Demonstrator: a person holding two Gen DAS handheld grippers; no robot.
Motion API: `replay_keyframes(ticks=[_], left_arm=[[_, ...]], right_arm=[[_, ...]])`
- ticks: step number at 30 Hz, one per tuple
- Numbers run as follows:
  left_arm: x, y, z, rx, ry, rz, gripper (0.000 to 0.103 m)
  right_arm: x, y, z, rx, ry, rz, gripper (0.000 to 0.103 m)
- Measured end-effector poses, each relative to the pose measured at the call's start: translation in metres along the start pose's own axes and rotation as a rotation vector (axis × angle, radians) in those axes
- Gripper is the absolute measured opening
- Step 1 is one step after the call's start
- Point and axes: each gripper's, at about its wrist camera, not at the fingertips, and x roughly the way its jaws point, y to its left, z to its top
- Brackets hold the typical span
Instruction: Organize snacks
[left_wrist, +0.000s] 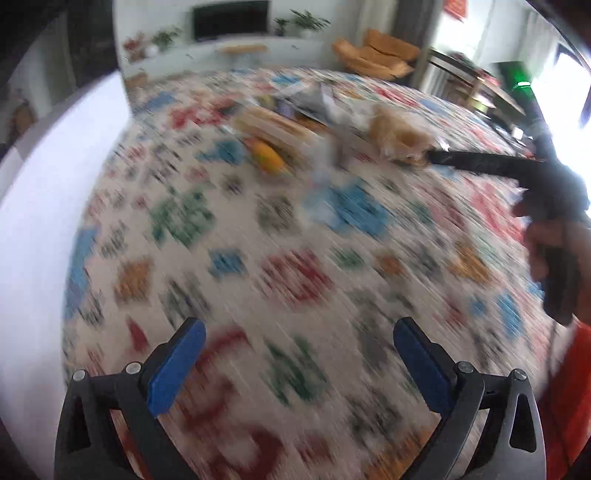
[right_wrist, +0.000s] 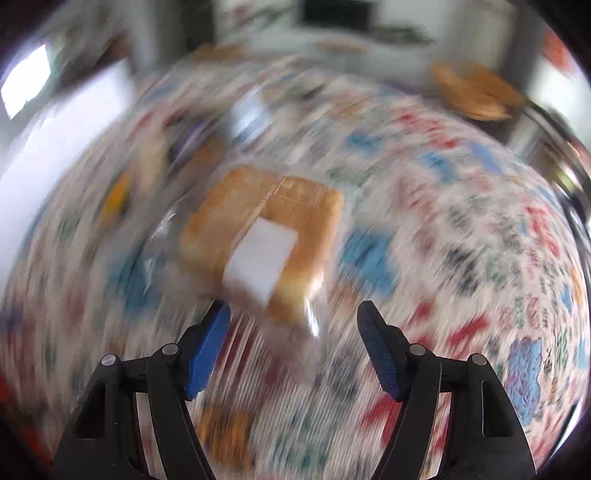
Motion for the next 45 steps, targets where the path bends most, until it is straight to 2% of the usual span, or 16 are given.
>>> replay_keyframes(ticks=[1,3,6,8,9,11,16,21,45], left_arm=[[0.007,0.005,0.01,-0.005,-0.03,0.051,0.101],[0.016,0.014,0.021,-0.011,-0.072,0.095,0.101],[0.036,0.025,0.038,0.01,-0.134,0.112,0.102],[0.048,0.03,0.048,0.015,-0.103,0.09,0.103],[0.058,0.032,0.054,0.006,-0.064,0.081,0.103],[0.068,0.038,0.065,-0.016,-0.071,0.084,0.103],[0.071,0.04,0.066,-0.042,-0.077,0.106,0.103],[0.07,0.04,0.065,-0.041,-0.076,0.107,0.103],[0.07,0.04,0.065,-0.043,-0.076,0.107,0.103]], right_arm=[[-0.001,-0.009,0.011,0.072,-0.06,-0.033,0.076],[-0.002,-0.017,0.017,0.114,-0.126,-0.062,0.076],[0.006,-0.024,-0.002,0.083,-0.107,-0.051,0.076],[0.017,-0.028,-0.02,0.048,-0.059,-0.04,0.078],[0.014,-0.03,-0.018,0.071,-0.089,-0.019,0.082],[0.018,-0.045,-0.018,0.135,-0.063,0.012,0.088],[0.019,-0.042,-0.013,0.105,-0.056,-0.039,0.089],[0.024,-0.052,-0.012,0.116,-0.057,-0.027,0.09],[0.021,-0.042,-0.015,0.115,-0.057,-0.031,0.09]])
